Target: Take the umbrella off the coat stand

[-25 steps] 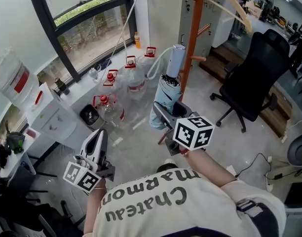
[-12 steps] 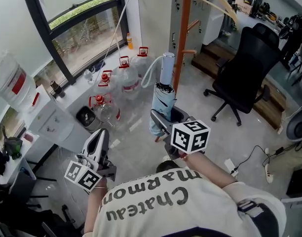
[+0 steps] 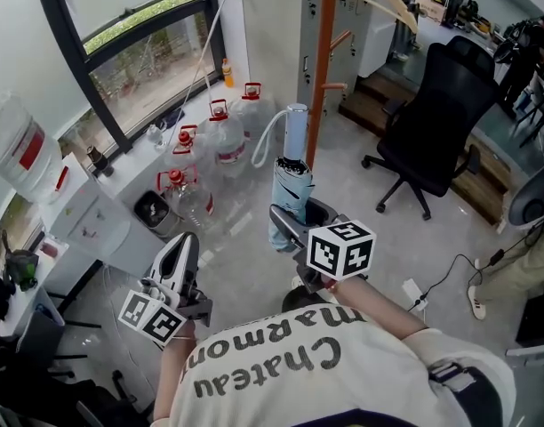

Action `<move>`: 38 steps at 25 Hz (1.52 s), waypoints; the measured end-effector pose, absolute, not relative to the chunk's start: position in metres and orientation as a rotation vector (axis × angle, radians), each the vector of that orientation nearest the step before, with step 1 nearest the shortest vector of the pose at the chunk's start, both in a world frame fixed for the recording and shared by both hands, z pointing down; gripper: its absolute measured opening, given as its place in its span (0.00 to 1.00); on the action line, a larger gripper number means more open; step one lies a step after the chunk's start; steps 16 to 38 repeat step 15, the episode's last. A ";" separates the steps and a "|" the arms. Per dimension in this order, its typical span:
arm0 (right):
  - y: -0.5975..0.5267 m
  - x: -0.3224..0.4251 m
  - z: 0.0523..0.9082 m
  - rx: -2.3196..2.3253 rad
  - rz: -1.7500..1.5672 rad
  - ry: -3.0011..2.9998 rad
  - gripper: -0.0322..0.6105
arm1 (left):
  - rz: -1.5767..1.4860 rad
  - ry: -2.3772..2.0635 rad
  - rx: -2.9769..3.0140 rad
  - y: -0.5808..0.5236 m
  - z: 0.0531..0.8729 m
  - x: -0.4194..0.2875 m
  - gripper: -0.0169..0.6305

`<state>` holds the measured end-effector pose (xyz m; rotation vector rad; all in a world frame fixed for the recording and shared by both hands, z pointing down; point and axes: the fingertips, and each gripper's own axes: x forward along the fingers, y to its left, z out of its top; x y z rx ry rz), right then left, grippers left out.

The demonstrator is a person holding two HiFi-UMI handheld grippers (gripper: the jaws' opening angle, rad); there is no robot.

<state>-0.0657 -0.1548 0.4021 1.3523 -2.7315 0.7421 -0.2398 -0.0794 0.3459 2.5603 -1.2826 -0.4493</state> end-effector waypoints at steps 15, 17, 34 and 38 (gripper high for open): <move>-0.144 -0.054 0.409 1.382 0.750 -2.704 0.47 | -0.460 -1.277 2.545 -0.068 0.353 -0.238 0.06; -0.144 -0.054 0.409 1.382 0.750 -2.704 0.47 | -0.460 -1.277 2.545 -0.068 0.353 -0.238 0.06; -0.144 -0.054 0.409 1.382 0.750 -2.704 0.47 | -0.460 -1.277 2.545 -0.068 0.353 -0.238 0.06; -0.144 -0.054 0.409 1.382 0.750 -2.704 0.47 | -0.460 -1.277 2.545 -0.068 0.353 -0.238 0.06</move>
